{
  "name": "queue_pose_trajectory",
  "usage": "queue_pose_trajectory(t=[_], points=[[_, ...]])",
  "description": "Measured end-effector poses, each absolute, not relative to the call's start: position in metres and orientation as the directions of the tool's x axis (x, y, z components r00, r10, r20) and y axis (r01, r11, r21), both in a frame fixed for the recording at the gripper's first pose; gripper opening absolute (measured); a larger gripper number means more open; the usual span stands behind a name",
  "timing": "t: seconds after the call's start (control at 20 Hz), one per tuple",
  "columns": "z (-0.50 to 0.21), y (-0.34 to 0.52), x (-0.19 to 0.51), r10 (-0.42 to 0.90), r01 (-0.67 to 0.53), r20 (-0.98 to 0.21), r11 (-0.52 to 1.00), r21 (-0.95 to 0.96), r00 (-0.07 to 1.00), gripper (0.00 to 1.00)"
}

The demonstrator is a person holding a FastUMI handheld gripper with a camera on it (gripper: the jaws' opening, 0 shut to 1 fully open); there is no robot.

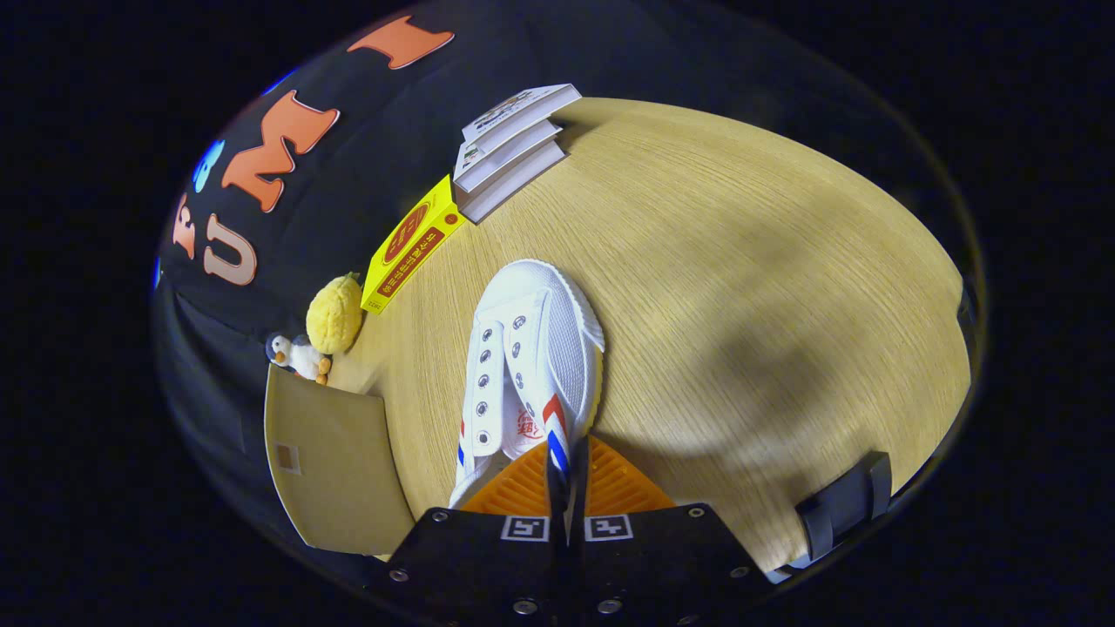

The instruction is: Open the storage box then place both shoes into the box .Put the left shoe in first, then the right shoe, with the right side of both shoes facing outward in a uniform manner.

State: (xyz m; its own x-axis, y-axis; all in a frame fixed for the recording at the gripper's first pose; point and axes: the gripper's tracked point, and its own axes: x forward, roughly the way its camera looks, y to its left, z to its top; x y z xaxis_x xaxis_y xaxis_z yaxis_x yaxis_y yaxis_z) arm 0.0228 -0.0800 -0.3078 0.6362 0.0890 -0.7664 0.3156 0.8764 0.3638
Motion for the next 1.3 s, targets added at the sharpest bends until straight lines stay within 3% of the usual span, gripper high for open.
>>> queue_pose_trajectory(t=[0.35,0.8,1.3], points=[[-0.241,-0.037,0.036,0.156,0.226,-0.693,0.876,0.427,0.703,0.00],[-0.159,0.086,0.028,0.278,0.050,-0.642,0.895,0.444,0.715,0.00],[-0.165,0.218,0.017,0.353,-0.051,-0.666,0.902,0.428,0.657,0.00]])
